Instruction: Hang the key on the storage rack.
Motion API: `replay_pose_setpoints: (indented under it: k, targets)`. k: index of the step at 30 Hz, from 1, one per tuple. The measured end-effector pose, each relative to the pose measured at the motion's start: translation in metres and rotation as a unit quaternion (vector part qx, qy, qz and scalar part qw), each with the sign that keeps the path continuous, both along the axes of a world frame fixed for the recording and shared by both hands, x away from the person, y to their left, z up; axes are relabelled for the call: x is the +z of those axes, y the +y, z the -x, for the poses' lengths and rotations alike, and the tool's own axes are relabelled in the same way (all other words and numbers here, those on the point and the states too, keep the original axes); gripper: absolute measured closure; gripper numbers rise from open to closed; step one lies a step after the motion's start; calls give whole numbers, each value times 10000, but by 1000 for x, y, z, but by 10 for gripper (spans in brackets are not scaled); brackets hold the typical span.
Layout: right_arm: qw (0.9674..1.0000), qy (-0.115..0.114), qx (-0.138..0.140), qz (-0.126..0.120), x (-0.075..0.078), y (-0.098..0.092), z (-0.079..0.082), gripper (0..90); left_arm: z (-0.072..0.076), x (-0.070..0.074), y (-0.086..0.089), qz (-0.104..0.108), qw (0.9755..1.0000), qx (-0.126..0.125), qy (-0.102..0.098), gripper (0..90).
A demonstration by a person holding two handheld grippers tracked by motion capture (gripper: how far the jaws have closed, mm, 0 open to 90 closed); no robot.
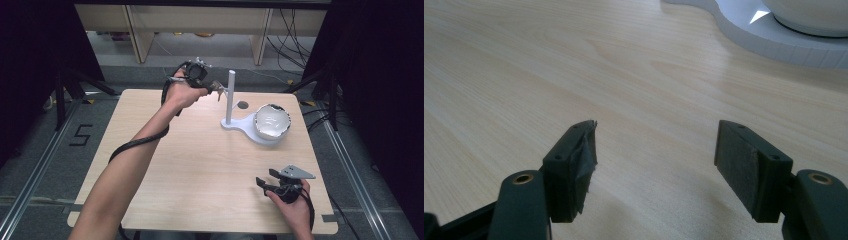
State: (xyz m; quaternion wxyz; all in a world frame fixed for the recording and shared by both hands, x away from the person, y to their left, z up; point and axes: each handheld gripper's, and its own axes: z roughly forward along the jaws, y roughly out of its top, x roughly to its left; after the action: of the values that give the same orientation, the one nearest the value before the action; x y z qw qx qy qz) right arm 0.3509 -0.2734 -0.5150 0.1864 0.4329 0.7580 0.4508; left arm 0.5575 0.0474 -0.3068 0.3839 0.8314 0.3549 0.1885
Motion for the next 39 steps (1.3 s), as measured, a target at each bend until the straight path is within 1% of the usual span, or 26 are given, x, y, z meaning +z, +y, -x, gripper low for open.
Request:
replay_pose_setpoints:
  k: [5,7,8,9,11,13,14,17,20,21,22,23,24,25,26,27,30,31,32,33,34,37,38,39]
  targets:
    - [10000,35,25,25,0,0,0,340,0,8,4,7,10000,21,-52,830]
    - [10000,-2,5,28,0,0,0,340,0,11,6,7,10000,43,-72,830]
    - [10000,14,13,7,0,0,0,340,-1,14,8,-4,9999,79,-95,830]
    - [10000,9,14,29,0,0,0,340,-1,14,8,-4,9999,79,-95,830]
    - [10000,13,26,5,0,1,0,340,-2,16,10,-2,9998,152,-104,829]
    - [10000,8,4,60,1,0,0,340,-5,17,10,7,9996,246,-117,830]
    - [10000,7,12,24,0,1,0,340,-6,17,9,-38,9995,279,-145,830]
    - [10000,35,26,32,0,0,0,340,-7,15,4,-39,9994,310,-153,830]
    - [10000,-6,24,18,-1,0,-1,339,-5,11,-3,-137,9994,245,-221,829]
    - [10000,-4,21,-30,-1,1,-1,339,-4,10,-5,-183,9993,230,-243,830]
    - [9999,109,-79,-93,-1,3,0,339,-2,6,-8,-229,9992,199,-253,829]
    - [9999,109,-79,-93,-1,3,0,339,-2,6,-8,-229,9992,199,-253,829]
    - [9997,196,-47,-152,0,3,2,339,0,4,-10,-313,9989,166,-313,829]
    - [9997,196,-47,-152,0,3,2,339,0,4,-10,-313,9989,166,-313,829]
    - [9997,204,-47,-138,0,3,2,340,4,1,-11,-371,9984,127,-417,829]
    - [9997,204,-47,-138,0,3,2,340,4,1,-11,-371,9984,127,-417,829]
    - [9997,202,-41,-143,0,4,2,340,11,-1,-10,-474,9971,101,-581,829]
    - [9997,215,-52,-94,0,3,2,340,14,-2,-10,-514,9967,86,-628,829]
    - [9995,262,-86,-168,0,4,2,340,16,-3,-10,-562,9962,86,-665,829]
    - [9999,162,-39,-45,-1,3,1,341,17,-4,-10,-611,9955,83,-715,829]
    - [9999,163,-7,-20,0,3,0,341,21,-7,-10,-662,9947,69,-780,829]
    - [9997,230,-31,-5,1,4,2,341,23,-8,-9,-705,9944,71,-784,829]
    - [9997,254,-34,-13,1,4,2,341,24,-10,-9,-681,9942,74,-832,829]
    - [9998,184,-16,-23,0,3,0,341,25,-10,-9,-699,9942,80,-812,829]
